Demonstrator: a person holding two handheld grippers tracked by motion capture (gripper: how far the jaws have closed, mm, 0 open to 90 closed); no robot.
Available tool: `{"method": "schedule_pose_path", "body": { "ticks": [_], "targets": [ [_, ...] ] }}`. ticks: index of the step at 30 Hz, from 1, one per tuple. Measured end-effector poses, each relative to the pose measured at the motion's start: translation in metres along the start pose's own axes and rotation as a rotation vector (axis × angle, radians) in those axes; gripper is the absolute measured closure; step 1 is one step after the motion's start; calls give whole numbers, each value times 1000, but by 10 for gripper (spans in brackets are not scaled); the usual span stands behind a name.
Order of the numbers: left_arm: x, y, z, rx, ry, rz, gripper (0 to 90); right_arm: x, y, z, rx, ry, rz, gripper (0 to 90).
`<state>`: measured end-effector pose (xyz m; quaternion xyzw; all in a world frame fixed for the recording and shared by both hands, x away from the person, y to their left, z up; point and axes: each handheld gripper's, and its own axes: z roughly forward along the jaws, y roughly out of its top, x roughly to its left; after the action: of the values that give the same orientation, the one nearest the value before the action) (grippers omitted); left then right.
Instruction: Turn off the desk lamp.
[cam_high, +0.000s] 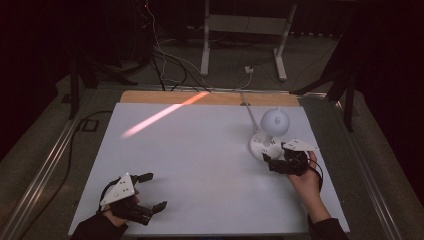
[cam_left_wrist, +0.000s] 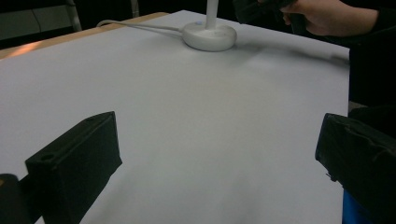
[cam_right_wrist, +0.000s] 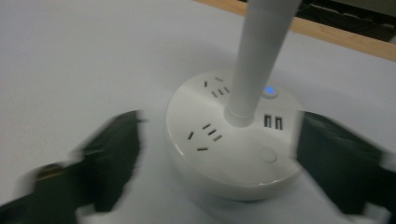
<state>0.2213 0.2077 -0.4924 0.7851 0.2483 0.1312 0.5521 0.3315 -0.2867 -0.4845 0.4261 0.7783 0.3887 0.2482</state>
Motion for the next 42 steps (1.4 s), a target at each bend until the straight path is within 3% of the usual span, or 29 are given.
{"method": "schedule_pose_path", "body": {
  "ticks": [2,4,7,13,18,24,36,42],
  "targets": [
    [0,0,0,0,-1,1,7,2,-2,0,33,69,-21,0],
    [0,0,0,-3,-2,0,6,5,-4,-1,48,98,-36,0],
    [-1,0,-1,-1,-2,3,7,9,-6,-6,33,159,-14,0],
    [-1,0,-1,-2,-3,3,7,17,-14,-17,1,196,-6,0],
    [-1,0,-1,1,-2,7,6,24,-23,-23,6,240,-6,0],
    [-1,0,0,2,-3,5,7,29,-32,-29,20,245,-8,0],
    [-1,0,0,4,-5,5,7,26,-53,-46,34,244,11,0],
    [-1,0,1,6,-4,6,7,23,-61,-49,12,280,7,0]
  ]
}}
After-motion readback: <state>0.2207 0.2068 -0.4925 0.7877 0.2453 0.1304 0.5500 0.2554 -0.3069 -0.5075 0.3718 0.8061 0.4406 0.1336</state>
